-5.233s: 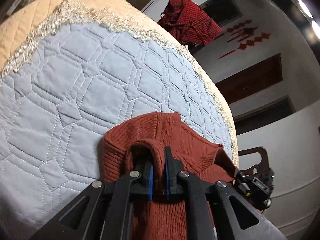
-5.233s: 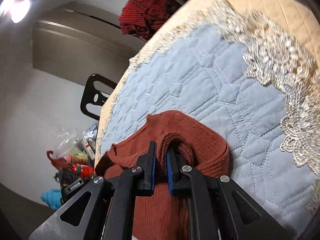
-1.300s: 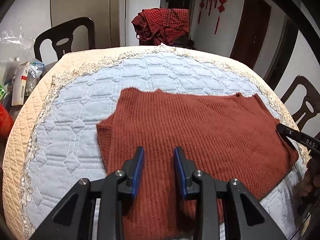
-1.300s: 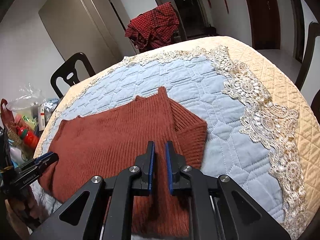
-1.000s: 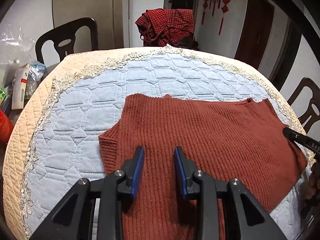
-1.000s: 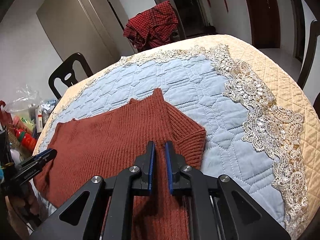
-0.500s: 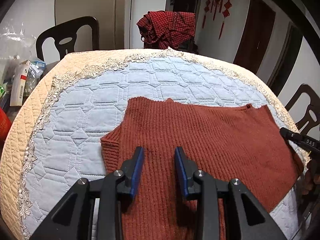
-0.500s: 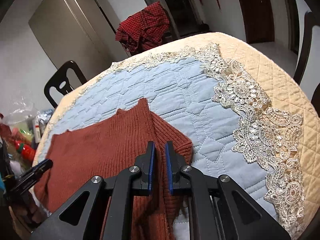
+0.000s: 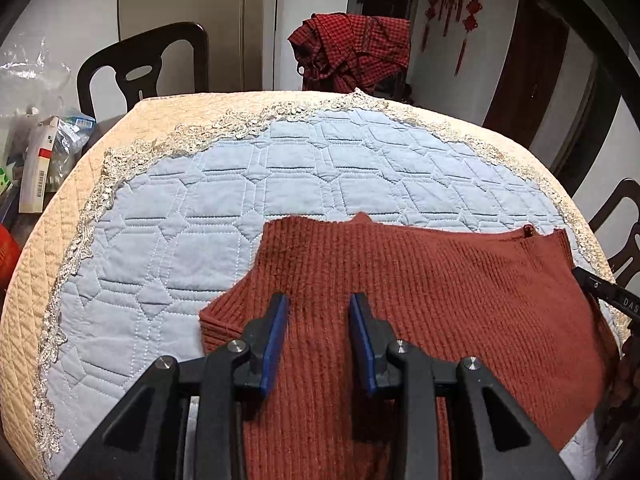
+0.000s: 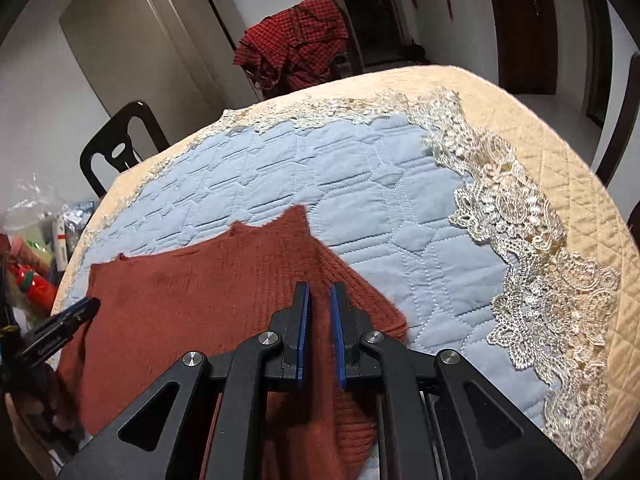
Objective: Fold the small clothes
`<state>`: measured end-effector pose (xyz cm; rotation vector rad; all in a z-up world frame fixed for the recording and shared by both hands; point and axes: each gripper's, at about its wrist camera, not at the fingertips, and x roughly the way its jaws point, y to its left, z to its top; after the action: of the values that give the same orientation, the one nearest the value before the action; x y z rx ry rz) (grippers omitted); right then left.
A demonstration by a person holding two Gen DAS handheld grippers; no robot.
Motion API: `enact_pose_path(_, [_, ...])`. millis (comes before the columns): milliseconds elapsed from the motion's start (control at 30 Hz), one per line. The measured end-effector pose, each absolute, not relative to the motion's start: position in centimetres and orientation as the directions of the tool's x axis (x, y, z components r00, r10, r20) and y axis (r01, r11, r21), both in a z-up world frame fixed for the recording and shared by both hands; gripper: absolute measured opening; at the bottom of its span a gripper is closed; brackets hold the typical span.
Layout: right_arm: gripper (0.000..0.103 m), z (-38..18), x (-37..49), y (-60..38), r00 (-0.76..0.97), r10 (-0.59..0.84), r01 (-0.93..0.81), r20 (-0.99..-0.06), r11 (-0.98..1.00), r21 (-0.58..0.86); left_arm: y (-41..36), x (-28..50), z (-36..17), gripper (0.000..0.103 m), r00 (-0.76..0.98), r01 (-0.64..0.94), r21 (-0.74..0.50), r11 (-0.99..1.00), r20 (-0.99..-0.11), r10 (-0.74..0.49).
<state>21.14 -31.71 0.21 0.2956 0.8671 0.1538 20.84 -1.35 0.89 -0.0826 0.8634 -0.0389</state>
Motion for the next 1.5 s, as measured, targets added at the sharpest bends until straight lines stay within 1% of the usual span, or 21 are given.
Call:
enact_pose_path(33, [0.011,0.2,21.1,-32.1,0.638,0.267,-0.012,-0.722,0.941,0.338,-1.4,20.8,1.0,0.035,0.649,0.002,-0.085,0.996,-0.758,-0.066])
enact_pose_path(233, [0.011,1.2,19.6,-32.8,0.648,0.278,-0.023,-0.709,0.938,0.346,-1.0,19.7,2.2,0.035,0.654,0.015,-0.089,0.996,-0.752,-0.077])
enact_pose_path(267, [0.015,1.5,19.1,-32.9,0.651,0.285,-0.029,-0.704,0.936,0.352,-1.0,19.4,2.5,0.035,0.659,0.016,-0.083,0.996,-0.749,-0.072])
enact_pose_path(300, [0.022,1.7,18.7,-33.1,0.654,0.292,-0.033,-0.698,0.933,0.359,-0.9,19.0,2.7,0.035,0.663,0.015,-0.076,0.997,-0.746,-0.066])
enact_pose_path(333, [0.025,1.9,18.2,-33.3,0.659,0.302,-0.039,-0.689,0.928,0.37,-0.7,18.7,2.9,0.035,0.665,0.012,-0.071,0.997,-0.745,-0.061])
enact_pose_path(367, [0.032,2.1,17.8,-33.4,0.663,0.31,-0.042,-0.682,0.924,0.379,-0.6,18.4,3.1,0.035,0.666,0.009,-0.067,0.998,-0.744,-0.056])
enact_pose_path(400, [0.036,2.3,17.3,-33.5,0.667,0.319,-0.048,-0.673,0.92,0.389,-0.4,18.1,3.2,0.035,0.668,0.006,-0.066,0.998,-0.742,-0.053])
enact_pose_path(667, [0.037,2.8,14.0,-34.3,0.67,0.352,-0.057,-0.654,0.902,0.428,-0.1,15.6,4.1,0.035,0.682,-0.014,-0.015,1.0,-0.731,-0.001])
enact_pose_path(733, [0.037,2.8,13.3,-34.5,0.667,0.356,-0.054,-0.655,0.899,0.435,0.1,15.1,4.2,0.041,0.684,-0.017,-0.008,1.0,-0.729,0.005])
enact_pose_path(800, [0.038,2.7,12.6,-34.7,0.663,0.363,-0.05,-0.655,0.894,0.445,0.1,14.5,4.2,0.044,0.685,-0.02,-0.005,1.0,-0.728,0.01])
enact_pose_path(1033, [0.043,1.7,10.3,-35.0,0.64,0.39,-0.038,-0.662,0.877,0.48,0.6,13.0,3.6,0.045,0.669,-0.014,-0.023,1.0,-0.743,-0.007])
enact_pose_path(1100, [0.044,1.3,9.6,-35.1,0.628,0.401,-0.03,-0.667,0.869,0.494,1.0,12.3,3.3,0.045,0.656,-0.009,-0.059,0.998,-0.754,-0.039])
enact_pose_path(1200, [0.046,0.6,8.6,-35.3,0.612,0.426,-0.018,-0.666,0.85,0.527,2.1,11.2,2.5,0.048,0.633,-0.006,-0.151,0.988,-0.766,-0.113])
enact_pose_path(1400, [0.048,-0.7,7.4,-35.3,0.586,0.471,-0.011,-0.659,0.818,0.575,3.5,9.7,0.5,0.048,0.573,-0.005,-0.342,0.94,-0.771,-0.278])
enact_pose_path(1500, [0.048,-0.7,8.1,-35.0,0.58,0.498,-0.008,-0.645,0.795,0.607,3.0,10.0,0.4,0.048,0.574,-0.004,-0.357,0.934,-0.766,-0.29])
